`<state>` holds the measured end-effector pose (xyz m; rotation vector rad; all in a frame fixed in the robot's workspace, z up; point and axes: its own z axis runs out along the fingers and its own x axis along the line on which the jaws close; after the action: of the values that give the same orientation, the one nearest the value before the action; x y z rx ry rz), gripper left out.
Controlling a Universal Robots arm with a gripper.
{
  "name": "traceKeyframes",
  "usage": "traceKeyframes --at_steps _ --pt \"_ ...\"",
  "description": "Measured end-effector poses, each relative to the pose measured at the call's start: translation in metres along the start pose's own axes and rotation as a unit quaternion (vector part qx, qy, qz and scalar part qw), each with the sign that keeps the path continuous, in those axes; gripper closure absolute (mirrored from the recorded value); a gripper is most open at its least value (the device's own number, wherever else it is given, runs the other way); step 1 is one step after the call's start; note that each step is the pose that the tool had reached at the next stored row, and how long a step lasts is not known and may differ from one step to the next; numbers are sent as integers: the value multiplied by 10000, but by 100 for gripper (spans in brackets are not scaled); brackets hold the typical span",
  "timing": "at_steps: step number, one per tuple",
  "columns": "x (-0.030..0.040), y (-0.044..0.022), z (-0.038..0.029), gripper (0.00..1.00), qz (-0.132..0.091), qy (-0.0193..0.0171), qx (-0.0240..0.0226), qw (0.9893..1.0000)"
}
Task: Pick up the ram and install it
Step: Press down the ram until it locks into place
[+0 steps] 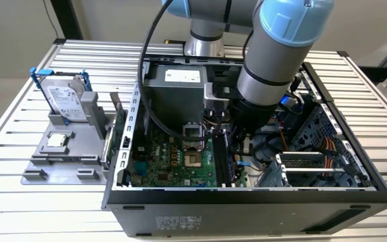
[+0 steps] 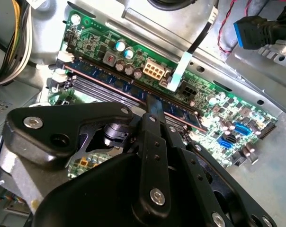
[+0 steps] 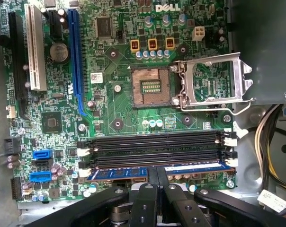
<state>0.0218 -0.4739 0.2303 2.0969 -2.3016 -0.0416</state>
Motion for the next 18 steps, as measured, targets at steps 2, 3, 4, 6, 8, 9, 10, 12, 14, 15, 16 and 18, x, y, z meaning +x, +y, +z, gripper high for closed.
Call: traceKeyframes --at_steps 2,3,4,6,8,9,10,12,14,15,16,18 --pt "0 -1 14 100 0 0 0 10000" --pt "0 -1 19 100 0 0 0 10000" --pt "0 -1 25 100 0 0 0 10000" --pt "0 -2 39 100 0 0 0 10000" --pt "0 -2 52 100 0 1 0 10000" --pt "0 -2 54 100 0 2 0 10000" --pt "0 -2 55 100 0 2 0 10000" --pt "0 -3 61 100 0 2 0 10000" --pt "0 -3 70 100 0 3 0 10000" --pt "0 -3 75 100 0 4 0 10000" --pt "1 -3 81 100 0 4 0 10000" --pt "1 -4 101 100 0 4 0 10000"
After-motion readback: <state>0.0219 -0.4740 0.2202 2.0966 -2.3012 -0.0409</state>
